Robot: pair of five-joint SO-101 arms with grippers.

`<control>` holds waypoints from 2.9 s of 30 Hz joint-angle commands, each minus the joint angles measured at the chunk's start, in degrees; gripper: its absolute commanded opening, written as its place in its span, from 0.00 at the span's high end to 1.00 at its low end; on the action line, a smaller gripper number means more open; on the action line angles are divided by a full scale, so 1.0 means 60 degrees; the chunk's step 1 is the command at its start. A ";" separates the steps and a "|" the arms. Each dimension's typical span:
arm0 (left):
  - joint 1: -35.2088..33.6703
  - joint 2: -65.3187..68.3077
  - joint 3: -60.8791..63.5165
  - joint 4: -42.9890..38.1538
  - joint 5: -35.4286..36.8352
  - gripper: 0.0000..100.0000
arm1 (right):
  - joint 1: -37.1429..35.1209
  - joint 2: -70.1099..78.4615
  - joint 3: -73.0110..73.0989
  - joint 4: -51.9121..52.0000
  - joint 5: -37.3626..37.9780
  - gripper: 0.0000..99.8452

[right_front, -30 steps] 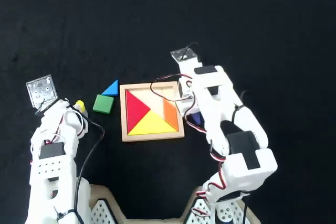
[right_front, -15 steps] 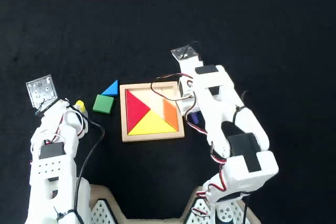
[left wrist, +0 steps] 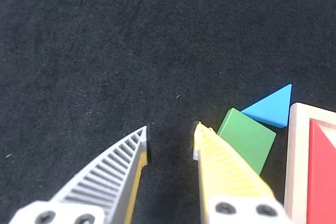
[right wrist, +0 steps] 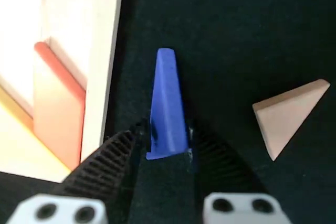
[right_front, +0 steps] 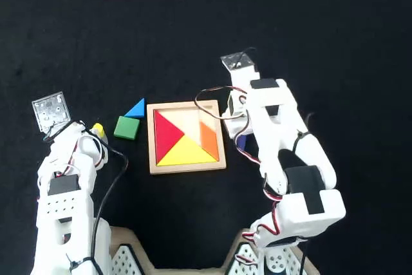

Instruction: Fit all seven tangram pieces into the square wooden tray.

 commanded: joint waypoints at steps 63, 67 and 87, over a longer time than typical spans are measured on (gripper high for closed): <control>0.0330 -0.0161 -0.0051 -0.0176 0.0015 0.85 | -0.2608 0.4623 -0.9956 0.5553 0.2447 0.99; 0.0330 -0.0161 -0.0051 -0.0176 0.0015 0.85 | -0.2623 0.4886 -0.9971 0.5495 0.1773 0.99; 0.0330 -0.0161 -0.0051 -0.0176 0.0015 0.85 | -0.2725 0.4989 -0.9531 0.5436 0.1392 0.94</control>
